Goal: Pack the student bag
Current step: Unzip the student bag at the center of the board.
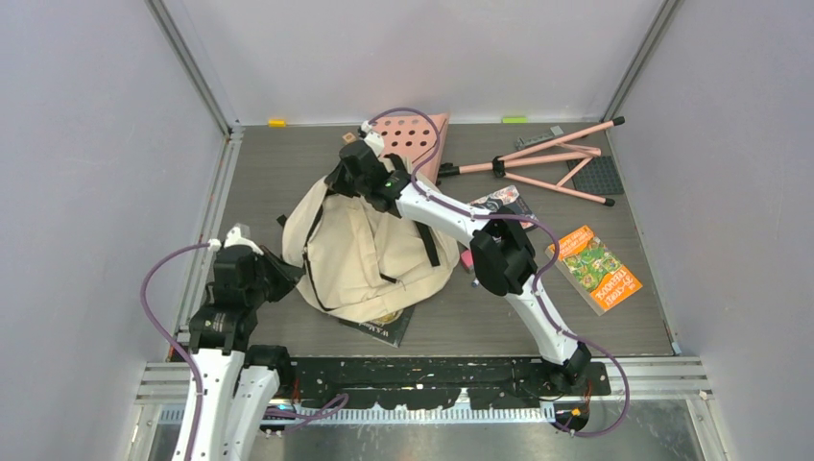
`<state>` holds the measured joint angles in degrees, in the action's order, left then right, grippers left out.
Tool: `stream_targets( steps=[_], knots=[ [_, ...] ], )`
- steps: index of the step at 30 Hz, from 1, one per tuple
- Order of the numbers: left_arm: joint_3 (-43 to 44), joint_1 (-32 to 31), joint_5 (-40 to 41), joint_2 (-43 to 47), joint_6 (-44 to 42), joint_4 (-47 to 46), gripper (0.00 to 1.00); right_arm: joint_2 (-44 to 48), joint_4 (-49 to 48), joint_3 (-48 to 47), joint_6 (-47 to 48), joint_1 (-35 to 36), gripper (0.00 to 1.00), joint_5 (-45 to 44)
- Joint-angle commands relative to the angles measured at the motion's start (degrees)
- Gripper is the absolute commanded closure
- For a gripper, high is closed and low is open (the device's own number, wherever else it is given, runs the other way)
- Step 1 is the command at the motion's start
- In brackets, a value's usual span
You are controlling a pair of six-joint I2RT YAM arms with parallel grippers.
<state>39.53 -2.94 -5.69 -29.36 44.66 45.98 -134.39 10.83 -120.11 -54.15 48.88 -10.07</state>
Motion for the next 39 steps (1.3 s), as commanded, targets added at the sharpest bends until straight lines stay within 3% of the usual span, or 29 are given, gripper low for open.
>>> stream_targets(
  steps=[1,15,16,19,21,25,31,39],
  knots=[
    [-2.53,-0.01,-5.52,2.83,-1.08,2.09,1.00,3.87,-2.93,-3.02,1.58,-2.65,0.99,-8.54],
    [-3.75,-0.07,-9.40,2.14,-0.87,4.71,1.00,2.18,-1.92,-6.87,4.28,-2.89,0.99,-11.04],
    [-3.69,-0.11,-9.32,2.07,-0.89,4.40,1.00,2.28,-1.75,-6.84,5.03,-2.95,0.94,-9.60],
    [-2.93,-0.07,-7.50,1.75,-1.02,3.61,1.00,4.96,-2.58,-3.49,7.26,-2.75,0.62,-6.73],
    [-2.14,-0.05,-6.02,1.24,-1.24,3.56,1.00,7.88,-3.89,2.63,10.23,-2.56,0.48,-4.39],
    [-1.77,-0.10,-4.68,-0.48,-1.16,2.17,1.00,13.85,-5.14,11.40,15.27,-1.51,0.30,1.42],
    [-2.73,-0.06,-3.63,-1.54,-0.45,0.87,1.00,20.26,-2.60,19.98,23.77,3.30,0.23,7.74],
    [-4.38,-0.07,-1.97,1.02,0.06,1.43,1.00,16.88,1.00,17.78,26.94,10.68,0.22,15.69]
  ],
)
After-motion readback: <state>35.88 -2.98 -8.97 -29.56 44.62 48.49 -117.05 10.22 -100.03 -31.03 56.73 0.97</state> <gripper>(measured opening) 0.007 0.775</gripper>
